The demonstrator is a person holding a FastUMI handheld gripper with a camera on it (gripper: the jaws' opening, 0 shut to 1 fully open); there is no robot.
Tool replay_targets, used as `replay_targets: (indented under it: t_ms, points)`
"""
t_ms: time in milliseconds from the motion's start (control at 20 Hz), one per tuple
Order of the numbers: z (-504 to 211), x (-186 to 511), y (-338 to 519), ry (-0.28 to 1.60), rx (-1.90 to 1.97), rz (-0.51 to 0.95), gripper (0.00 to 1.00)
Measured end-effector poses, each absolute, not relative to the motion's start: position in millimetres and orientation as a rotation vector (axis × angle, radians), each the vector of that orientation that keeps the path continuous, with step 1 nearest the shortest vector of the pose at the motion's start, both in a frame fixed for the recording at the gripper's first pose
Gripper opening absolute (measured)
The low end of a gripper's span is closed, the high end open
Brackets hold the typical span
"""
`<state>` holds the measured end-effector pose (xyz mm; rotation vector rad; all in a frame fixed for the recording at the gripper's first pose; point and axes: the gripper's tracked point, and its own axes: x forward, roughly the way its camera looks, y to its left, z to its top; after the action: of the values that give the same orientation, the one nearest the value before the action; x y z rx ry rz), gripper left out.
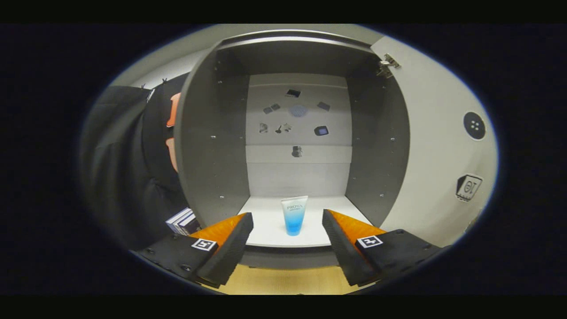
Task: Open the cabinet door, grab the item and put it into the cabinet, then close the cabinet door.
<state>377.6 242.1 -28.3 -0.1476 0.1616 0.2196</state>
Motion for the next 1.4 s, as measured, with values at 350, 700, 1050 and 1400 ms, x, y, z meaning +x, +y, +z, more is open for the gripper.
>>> replay_targets:
  t_ms: [350, 700, 1050, 1400]
  points:
    - [-31.3, 259.0, 200.9, 0.11, -0.098, 0.147, 0.98]
    - [-30.3, 168.4, 131.0, 0.097, -0.103, 0.031, 0.98]
    - [-20.6, 110.9, 49.9, 0.09, -0.098, -0.069, 0.98]
    - [-7.0, 76.6, -35.2, 0.085, -0.05, -0.138, 0.98]
